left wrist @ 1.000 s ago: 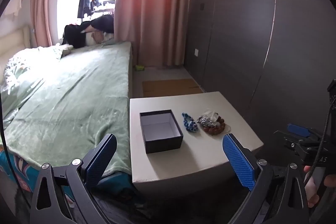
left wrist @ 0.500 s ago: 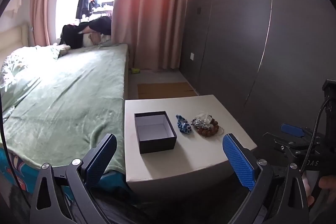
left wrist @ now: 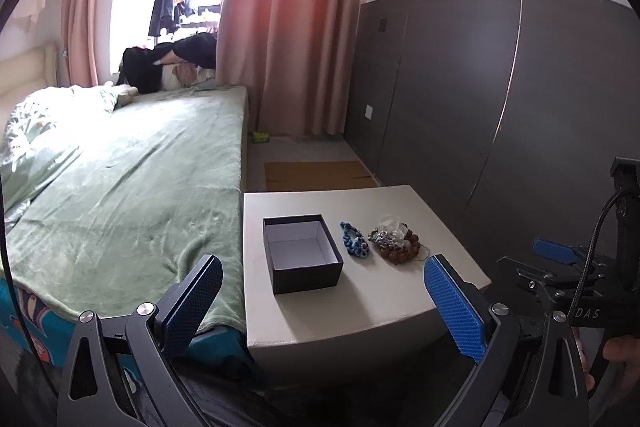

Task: Organize jewelry
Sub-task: 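Move both grippers toward the jewelry pile beside the black box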

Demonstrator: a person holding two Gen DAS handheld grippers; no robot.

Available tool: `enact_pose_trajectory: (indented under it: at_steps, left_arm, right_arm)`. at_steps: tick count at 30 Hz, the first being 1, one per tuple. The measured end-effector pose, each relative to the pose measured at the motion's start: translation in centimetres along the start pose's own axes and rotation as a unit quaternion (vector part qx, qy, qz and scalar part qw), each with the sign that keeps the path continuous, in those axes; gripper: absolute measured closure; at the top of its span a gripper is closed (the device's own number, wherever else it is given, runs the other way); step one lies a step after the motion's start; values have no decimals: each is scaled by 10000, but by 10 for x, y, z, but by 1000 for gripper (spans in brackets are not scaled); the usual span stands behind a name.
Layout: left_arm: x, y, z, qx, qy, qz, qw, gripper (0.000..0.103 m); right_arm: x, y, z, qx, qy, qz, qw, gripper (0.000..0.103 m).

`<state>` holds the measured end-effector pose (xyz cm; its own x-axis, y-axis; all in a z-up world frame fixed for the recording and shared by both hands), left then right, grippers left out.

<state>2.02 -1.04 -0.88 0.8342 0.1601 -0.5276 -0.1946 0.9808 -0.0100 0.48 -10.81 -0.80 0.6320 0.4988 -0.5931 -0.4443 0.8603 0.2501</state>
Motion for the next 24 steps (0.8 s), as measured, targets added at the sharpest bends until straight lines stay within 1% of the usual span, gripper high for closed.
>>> enact_pose_trajectory:
  at_steps: [14, 24]
  left_arm:
    - [-2, 3, 1, 11, -12, 5, 10000, 2]
    - [-3, -5, 3, 67, -67, -13, 10000, 2]
  right_arm:
    - [-4, -1, 1, 56, -33, -28, 10000, 0]
    - [-9, -4, 5, 67, -78, -97, 9999, 0]
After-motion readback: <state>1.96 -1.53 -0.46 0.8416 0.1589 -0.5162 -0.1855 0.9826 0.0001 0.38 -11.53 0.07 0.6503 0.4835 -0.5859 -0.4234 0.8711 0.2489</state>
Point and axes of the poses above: each gripper's, at about its wrist camera, not at the fingertips, and x roughly the way its jaws point, y to its left, z to its top, the point moved 6 cm from there along x, roughly the way its jaws point, and after that the axes turned 12 degrees about z, right-handed, at the moved point
